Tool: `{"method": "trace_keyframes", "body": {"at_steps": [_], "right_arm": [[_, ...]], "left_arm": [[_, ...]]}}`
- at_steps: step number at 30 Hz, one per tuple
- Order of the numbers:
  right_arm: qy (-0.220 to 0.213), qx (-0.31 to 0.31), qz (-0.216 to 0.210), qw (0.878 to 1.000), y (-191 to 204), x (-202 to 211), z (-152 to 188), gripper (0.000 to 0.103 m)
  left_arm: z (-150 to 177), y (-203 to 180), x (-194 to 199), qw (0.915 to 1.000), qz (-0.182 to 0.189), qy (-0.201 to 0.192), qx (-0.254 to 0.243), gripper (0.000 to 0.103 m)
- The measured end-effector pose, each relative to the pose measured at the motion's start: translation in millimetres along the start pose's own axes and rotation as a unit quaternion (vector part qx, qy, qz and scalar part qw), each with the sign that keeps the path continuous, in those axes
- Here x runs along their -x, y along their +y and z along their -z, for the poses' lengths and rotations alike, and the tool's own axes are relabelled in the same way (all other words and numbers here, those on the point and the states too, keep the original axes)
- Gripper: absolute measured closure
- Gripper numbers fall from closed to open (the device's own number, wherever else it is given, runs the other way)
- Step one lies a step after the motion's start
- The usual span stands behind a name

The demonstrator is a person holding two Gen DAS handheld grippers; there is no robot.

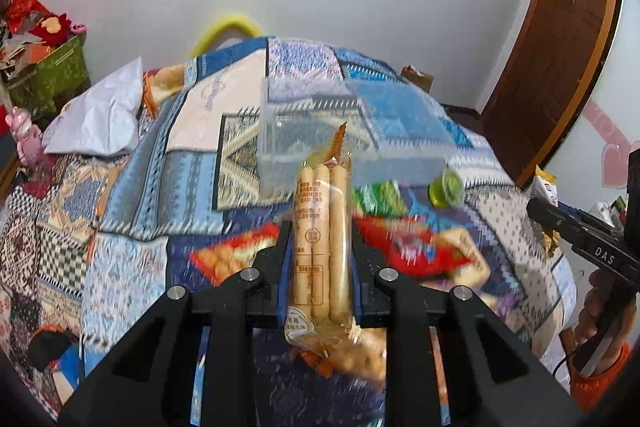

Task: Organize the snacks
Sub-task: 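Lower both held snacks into the clear box and open both tools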

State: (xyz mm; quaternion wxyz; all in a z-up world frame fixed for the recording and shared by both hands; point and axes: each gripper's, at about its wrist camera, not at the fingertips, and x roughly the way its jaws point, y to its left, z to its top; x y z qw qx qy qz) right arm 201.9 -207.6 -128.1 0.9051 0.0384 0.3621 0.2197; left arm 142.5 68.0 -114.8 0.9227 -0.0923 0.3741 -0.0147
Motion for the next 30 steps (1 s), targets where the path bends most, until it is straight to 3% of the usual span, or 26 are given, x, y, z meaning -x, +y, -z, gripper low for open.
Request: {"method": "trace_keyframes", "body": {"at_steps": [12,30], "right_arm": [[-0.031,0.021,-0.019,0.999,12,-33,-63,0.057],[0.037,0.038,-0.031,0.998,9,-140,-95,0.057]], "left_arm": [[-68,-5,-36,0.9998,-0.008,-0.018,-0.004,0.080],[-98,-3,-148,0.9993,-0.018,0.032,-0.012,0.080]]}}
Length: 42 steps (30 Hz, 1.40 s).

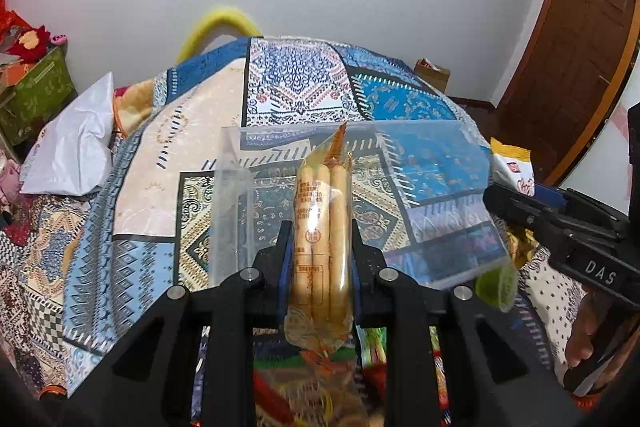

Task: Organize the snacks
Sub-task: 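Lower both held snacks into the clear box and open both tools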

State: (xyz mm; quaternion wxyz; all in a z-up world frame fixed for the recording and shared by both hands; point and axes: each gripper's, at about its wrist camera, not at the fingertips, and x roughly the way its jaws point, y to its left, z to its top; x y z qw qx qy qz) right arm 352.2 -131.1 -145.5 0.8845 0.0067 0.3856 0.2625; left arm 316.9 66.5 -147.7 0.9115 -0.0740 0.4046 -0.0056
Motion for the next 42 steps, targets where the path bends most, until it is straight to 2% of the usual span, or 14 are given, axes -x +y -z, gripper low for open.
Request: {"method": "trace_keyframes", "body": {"at_steps": [7,11,13,16,21,22,27,34,37,42], "right_arm": [[0.039,0.019,0.007,0.999,5,-35,-4,0.057],[0.065,0.026,-0.003,0.998,8,-49,-2,0.057],[0.069,0.034,0.008,0.997,10,-52,-1,0.057],[0.076,0.045,0.014,0.996,13,-54,-1,0.055],[0.084,0.050,0.023,0.995,14,-56,-1,0.054],[0.085,0.049,0.020,0.995,14,-56,0,0.051],[0.076,0.050,0.021,0.996,14,-48,0,0.039],[0.066,0.056,0.027,0.996,19,-29,-3,0.036],[0.052,0.063,0.033,0.996,24,-14,-3,0.033],[0.028,0.066,0.032,0.997,29,20,0,0.033]], "left_arm": [[-12,9,-36,0.9996,-0.006,0.023,0.016,0.080],[-14,10,-46,0.9991,-0.005,0.037,0.018,0.080],[-15,8,-49,0.9988,-0.005,0.047,0.013,0.080],[-13,5,-55,0.9976,-0.033,0.060,0.008,0.080],[-8,8,-61,0.9963,-0.033,0.077,0.020,0.074],[-8,9,-61,0.9963,-0.030,0.077,0.023,0.071],[-8,8,-47,0.9975,-0.027,0.063,0.018,0.062],[-12,2,-10,0.9991,-0.016,0.037,0.008,0.054],[-13,-2,13,0.9998,-0.011,0.017,0.006,0.045],[-10,-9,50,1.0000,-0.005,-0.003,-0.006,0.044]]}}
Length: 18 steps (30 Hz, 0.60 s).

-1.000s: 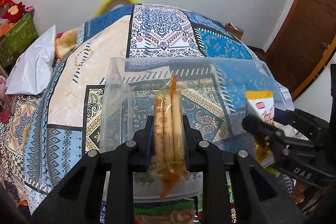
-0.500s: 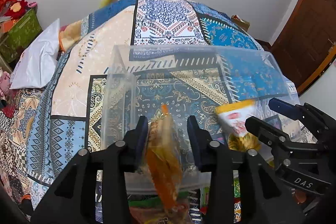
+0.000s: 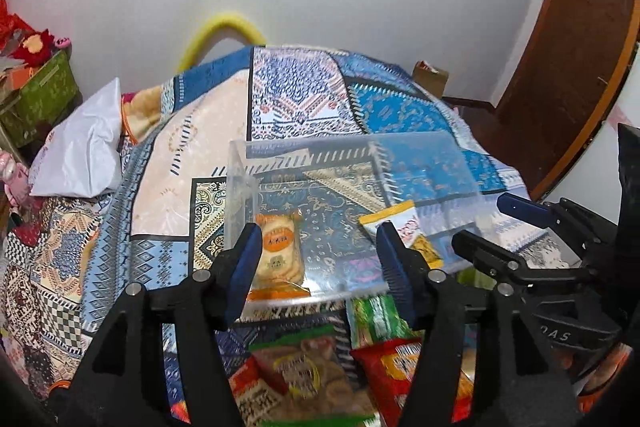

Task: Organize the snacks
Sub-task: 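Lower both held snacks into the clear box and open both tools, then move left tool to the peanut cracker pack while right tool grasps purple wafer rolls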

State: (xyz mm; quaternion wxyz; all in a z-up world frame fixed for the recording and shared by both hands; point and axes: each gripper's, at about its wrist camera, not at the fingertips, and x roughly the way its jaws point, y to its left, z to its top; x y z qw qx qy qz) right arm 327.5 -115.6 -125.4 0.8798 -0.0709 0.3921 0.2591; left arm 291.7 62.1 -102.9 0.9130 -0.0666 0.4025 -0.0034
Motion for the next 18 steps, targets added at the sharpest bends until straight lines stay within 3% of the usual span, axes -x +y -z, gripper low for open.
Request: {"method": "trace_keyframes", "body": {"at_steps": [5,9,18], "right_arm": [[-0.020,0.012,0.009,1.000,6,33,11,0.031],[-0.026,0.016,0.013,0.999,9,48,28,0.022],[0.010,0.021,0.035,0.999,7,44,83,0.022]], "left_arm": [[11,-3,33,0.9998,-0.002,-0.011,-0.014,0.037],[25,-1,49,0.9998,0.004,0.000,-0.019,0.037],[71,9,46,0.9982,-0.019,0.041,-0.040,0.036]]}}
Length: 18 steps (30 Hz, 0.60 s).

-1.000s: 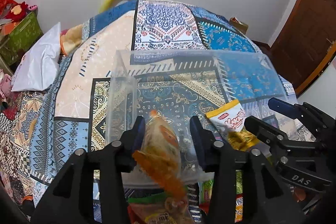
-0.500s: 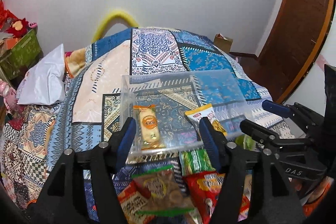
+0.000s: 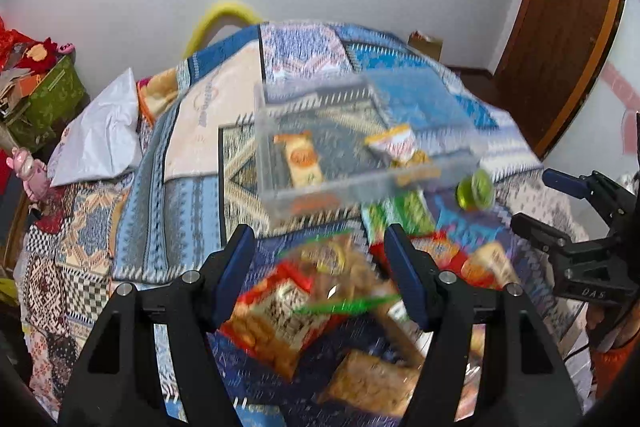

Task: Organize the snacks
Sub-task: 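Move left tool to the peanut cracker pack while right tool grasps purple wafer rolls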

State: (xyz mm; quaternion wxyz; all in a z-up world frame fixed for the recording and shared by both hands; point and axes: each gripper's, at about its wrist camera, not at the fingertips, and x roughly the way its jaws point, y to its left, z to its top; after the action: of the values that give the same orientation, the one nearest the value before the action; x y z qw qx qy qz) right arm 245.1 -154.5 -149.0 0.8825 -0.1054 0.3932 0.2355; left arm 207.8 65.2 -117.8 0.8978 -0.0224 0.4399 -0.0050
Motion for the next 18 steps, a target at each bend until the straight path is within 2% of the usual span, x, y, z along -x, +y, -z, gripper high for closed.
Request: {"method": "trace_keyframes", "body": {"at_steps": [6,9,14,18], "right_arm": [[0.050,-0.018,-0.003,0.999,-4,-21,31,0.022],[0.048,-0.034,-0.008,0.998,-8,-15,41,0.022],[0.034,-0.078,-0.058,0.995,-14,8,51,0.022],[0.024,-0.073,-0.088,0.993,3,26,53,0.022]], "left_arm": [[27,5,-15,0.9993,0.012,0.032,0.017,0.036],[37,8,-14,0.9989,0.018,0.035,0.027,0.036],[59,7,-6,0.9982,0.028,0.041,0.033,0.036],[74,3,-1,0.9980,0.028,0.049,0.028,0.036]]}}
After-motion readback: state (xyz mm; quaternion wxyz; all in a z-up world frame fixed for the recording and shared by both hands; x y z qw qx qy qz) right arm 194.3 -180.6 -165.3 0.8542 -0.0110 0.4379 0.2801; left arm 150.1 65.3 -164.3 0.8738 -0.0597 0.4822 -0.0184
